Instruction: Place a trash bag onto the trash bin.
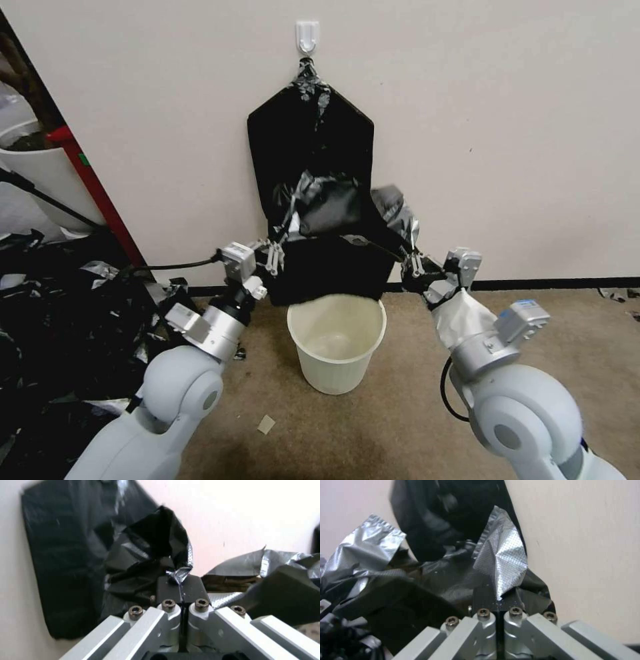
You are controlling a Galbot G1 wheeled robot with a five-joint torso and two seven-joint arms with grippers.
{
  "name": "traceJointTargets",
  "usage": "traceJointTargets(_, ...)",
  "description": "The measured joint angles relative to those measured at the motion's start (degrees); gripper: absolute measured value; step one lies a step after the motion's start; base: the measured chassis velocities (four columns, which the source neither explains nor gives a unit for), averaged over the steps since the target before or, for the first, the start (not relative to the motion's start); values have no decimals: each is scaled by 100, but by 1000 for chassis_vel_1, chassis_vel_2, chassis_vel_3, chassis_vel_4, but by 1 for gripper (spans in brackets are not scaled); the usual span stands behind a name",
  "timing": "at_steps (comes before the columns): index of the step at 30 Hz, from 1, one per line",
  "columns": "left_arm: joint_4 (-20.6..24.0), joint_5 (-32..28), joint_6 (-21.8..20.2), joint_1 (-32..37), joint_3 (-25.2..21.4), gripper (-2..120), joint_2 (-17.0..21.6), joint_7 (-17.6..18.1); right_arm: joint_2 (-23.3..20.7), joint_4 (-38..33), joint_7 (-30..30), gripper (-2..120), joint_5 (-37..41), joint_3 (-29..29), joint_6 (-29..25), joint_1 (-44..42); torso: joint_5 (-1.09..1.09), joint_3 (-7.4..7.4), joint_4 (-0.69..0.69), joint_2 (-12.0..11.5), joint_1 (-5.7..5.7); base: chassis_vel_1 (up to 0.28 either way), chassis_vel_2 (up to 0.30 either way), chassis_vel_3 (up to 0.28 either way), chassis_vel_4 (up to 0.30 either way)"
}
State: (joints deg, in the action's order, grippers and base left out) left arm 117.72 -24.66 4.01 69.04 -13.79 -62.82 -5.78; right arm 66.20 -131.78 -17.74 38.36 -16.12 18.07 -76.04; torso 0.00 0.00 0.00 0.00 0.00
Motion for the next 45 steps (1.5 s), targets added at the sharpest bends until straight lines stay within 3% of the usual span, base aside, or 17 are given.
traceJointTargets(5,-540,245,218,-14,181,0,-264,-173,46,353,-11,0,-229,61,-138,-42,1,0,0,0,0,0,0,0,0)
traceJointTargets(15,-1123,766,395,254,331,0,-643,-182,55,730,-57,0,-916,401,-471,-408,0,0,0,0,0,0,0,0,0)
traceJointTargets(21,-1196,1441,253,608,507,0,-725,291,51,917,-756,0,-1161,842,-347,-654,0,0,0,0,0,0,0,0,0)
traceJointTargets(24,-968,2078,-15,850,628,0,-632,844,-11,912,-1405,0,-874,1033,12,-624,-1,0,0,0,0,0,0,0,0)
traceJointTargets(29,-619,2691,-247,1015,640,0,-461,1206,-87,779,-2040,0,-393,1159,388,-488,0,0,0,0,0,0,0,0,0)
traceJointTargets(33,-134,3004,-655,1245,618,0,-221,1407,-189,506,-2467,0,119,1234,724,-411,0,0,1,0,0,0,0,0,0)
traceJointTargets(36,359,3078,-1521,1453,707,0,70,1673,-313,321,-2740,0,388,1428,948,-412,0,0,1,0,0,0,0,0,0)
traceJointTargets(37,359,3078,-1521,1453,707,0,70,1673,-313,321,-2740,0,388,1428,948,-412,0,0,1,0,0,0,0,0,0)
traceJointTargets(39,497,2939,-2261,1421,964,0,274,2001,-401,340,-2829,0,425,1560,1079,-371,0,-1,1,0,0,0,0,0,0)
traceJointTargets(40,497,2939,-2261,1421,964,0,274,2001,-401,340,-2829,0,425,1560,1079,-371,0,-1,1,0,0,0,0,0,0)
traceJointTargets(43,459,2366,-3048,1206,1333,0,440,2561,-477,510,-2892,0,397,1616,1222,-268,0,0,0,0,0,0,0,0,0)
traceJointTargets(45,450,2034,-3253,1152,1430,0,449,2749,-499,559,-2896,0,331,1627,1263,-262,-1,0,0,0,0,0,0,0,0)
